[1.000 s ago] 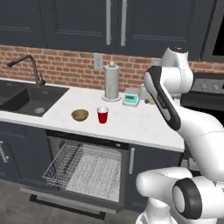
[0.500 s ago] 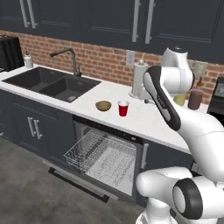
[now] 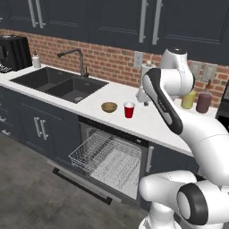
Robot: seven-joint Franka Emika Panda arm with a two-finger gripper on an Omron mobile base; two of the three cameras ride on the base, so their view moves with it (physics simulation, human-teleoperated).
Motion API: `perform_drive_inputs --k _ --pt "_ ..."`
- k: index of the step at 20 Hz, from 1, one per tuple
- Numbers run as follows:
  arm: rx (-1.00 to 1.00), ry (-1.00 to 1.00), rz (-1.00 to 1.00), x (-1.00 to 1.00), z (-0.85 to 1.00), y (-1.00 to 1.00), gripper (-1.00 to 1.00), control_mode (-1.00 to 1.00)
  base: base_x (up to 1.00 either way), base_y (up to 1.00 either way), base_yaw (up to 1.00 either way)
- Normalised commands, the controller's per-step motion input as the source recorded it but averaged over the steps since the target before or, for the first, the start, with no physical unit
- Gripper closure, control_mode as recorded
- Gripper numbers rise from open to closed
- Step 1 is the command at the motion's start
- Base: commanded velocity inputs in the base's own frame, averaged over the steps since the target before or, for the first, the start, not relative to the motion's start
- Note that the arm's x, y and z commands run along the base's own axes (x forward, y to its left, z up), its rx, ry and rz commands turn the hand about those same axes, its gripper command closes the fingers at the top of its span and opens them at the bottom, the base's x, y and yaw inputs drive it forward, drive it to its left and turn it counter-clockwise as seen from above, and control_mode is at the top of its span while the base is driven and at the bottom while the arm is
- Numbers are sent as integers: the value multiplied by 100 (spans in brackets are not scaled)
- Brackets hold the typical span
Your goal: Pick up the cup and bowl from the counter, place them in the dishwasher, and close the dishwasher door.
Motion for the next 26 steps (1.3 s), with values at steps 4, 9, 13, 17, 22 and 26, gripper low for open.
perform_drive_inputs --k 4,9,13,17,22,26 --pt "0 0 0 0 0 0 -100 100 9 -13 0" --pt "0 0 0 0 0 0 -100 100 22 -15 0" --pt "0 0 0 0 0 0 -100 100 26 -8 0" --pt "0 0 0 0 0 0 -100 100 35 -6 0" --pt "0 0 0 50 0 -1 -100 -100 0 0 0" --pt "0 2 0 85 -14 -1 -100 -100 0 0 0"
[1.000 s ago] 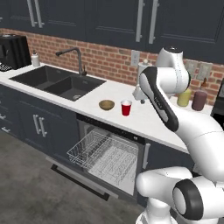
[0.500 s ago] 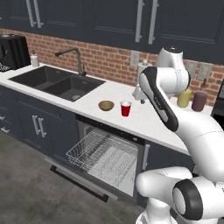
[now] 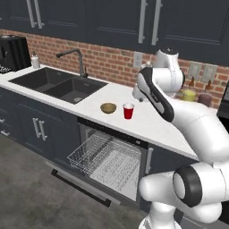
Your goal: Pick up the cup and bowl from the counter, place them in the dishwasher, and close the dishwasher door.
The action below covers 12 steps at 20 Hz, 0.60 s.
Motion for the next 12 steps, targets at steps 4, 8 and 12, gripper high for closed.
perform_drive_inputs --k 4,8,12 --pt "0 10 0 100 -41 1 -100 -100 0 0 0" --pt "-21 14 0 100 -80 26 -100 -100 0 0 0" --pt "-20 14 3 98 -85 25 -100 -100 0 0 0"
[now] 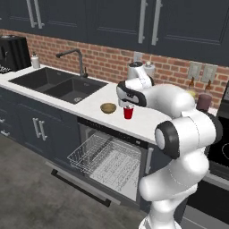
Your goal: Pick up the cup and bowl from the counter, place them in the dishwasher, and close the dishwasher door.
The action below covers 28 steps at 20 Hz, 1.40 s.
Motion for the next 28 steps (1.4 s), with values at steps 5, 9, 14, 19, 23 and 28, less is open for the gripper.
perform_drive_inputs --k 5,9,14,19,23,28 --pt "0 7 8 62 -10 6 -100 -100 0 0 0" --pt "3 7 13 36 -4 -5 -100 -100 0 0 0" --pt "0 -6 13 12 -28 0 -100 -100 0 0 0" --pt "0 -15 10 25 -39 0 -100 -100 0 0 0" --pt "1 -7 6 28 -36 -5 -100 -100 0 0 0" --pt "1 0 8 27 -33 -3 -100 -100 0 0 0"
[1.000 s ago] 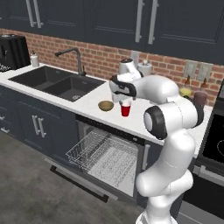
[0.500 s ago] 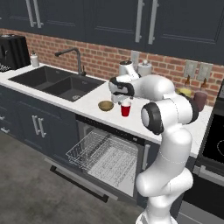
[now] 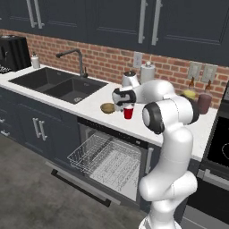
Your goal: Pick up the cup and bowl from the counter, place them in the dishwasher, and close the dishwasher door.
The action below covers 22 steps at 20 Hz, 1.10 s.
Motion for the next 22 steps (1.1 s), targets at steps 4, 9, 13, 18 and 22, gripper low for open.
perform_drive_inputs --k 4,9,13,18,22 --pt "0 0 9 37 -9 0 -100 -100 0 0 0" --pt "0 0 10 34 0 0 -100 -100 0 0 0" --pt "0 0 12 26 -3 0 -100 -100 0 0 0" --pt "0 0 10 24 -14 -2 -100 -100 0 0 0" --pt "0 2 6 2 -24 -2 -100 -100 0 0 0"
